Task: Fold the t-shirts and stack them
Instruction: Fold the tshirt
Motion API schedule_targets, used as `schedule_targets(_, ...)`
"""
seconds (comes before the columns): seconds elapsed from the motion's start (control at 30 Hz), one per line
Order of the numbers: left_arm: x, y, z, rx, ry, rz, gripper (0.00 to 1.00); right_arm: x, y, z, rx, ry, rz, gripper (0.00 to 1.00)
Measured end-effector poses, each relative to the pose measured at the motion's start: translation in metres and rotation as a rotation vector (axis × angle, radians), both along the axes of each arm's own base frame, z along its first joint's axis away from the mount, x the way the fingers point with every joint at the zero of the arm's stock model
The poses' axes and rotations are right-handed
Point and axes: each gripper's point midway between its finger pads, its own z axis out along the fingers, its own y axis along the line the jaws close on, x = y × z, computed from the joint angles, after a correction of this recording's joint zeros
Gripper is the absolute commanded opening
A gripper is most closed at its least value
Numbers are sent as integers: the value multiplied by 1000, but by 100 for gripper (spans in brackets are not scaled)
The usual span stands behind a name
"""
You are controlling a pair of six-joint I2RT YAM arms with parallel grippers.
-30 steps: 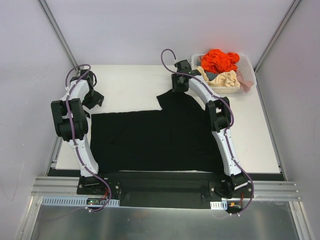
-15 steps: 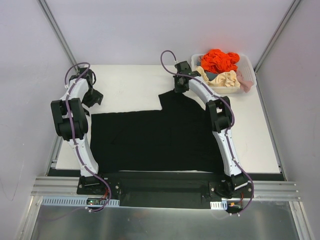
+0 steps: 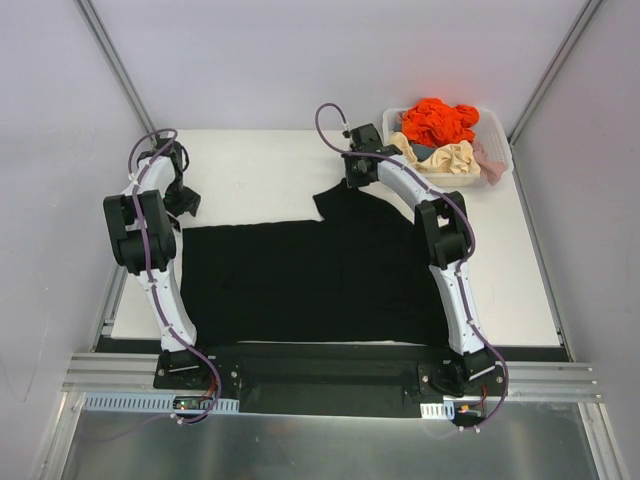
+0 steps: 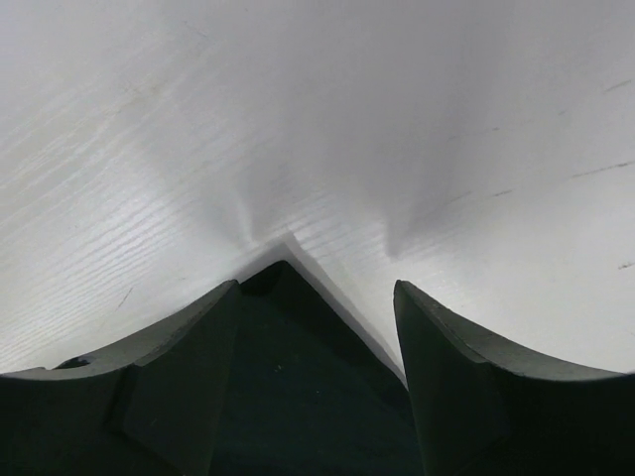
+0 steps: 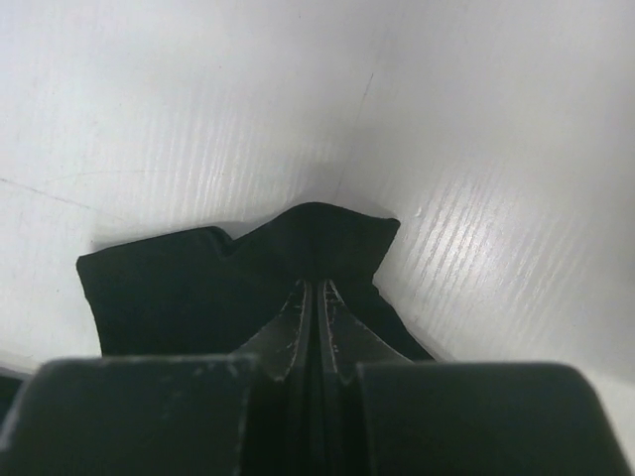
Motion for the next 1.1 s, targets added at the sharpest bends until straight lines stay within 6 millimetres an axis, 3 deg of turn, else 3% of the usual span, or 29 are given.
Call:
schedule_targets(0.23, -4, 1, -17, -16, 45, 16, 35, -1, -1, 1, -11, -5, 19, 1)
schedule_targets(0.4, -1, -3, -19, -39, 41, 22, 0, 0, -3, 4, -26, -18, 23, 1)
schedule_targets(0.63, -1, -2, -19, -33, 42, 23, 0, 8, -16, 7, -68, -44, -9, 1)
schedule_targets(0.73, 2, -1, -18, -31, 43, 23, 0, 22, -23, 23, -58, -88, -34, 1)
schedule_targets(0.97, 41, 6, -9, -17, -34, 20, 0, 76, -36, 77, 30, -275, -72, 1)
schedule_targets(1.1, 57, 9, 3, -7, -83, 15, 0, 86, -41, 85, 52, -314, -59, 0)
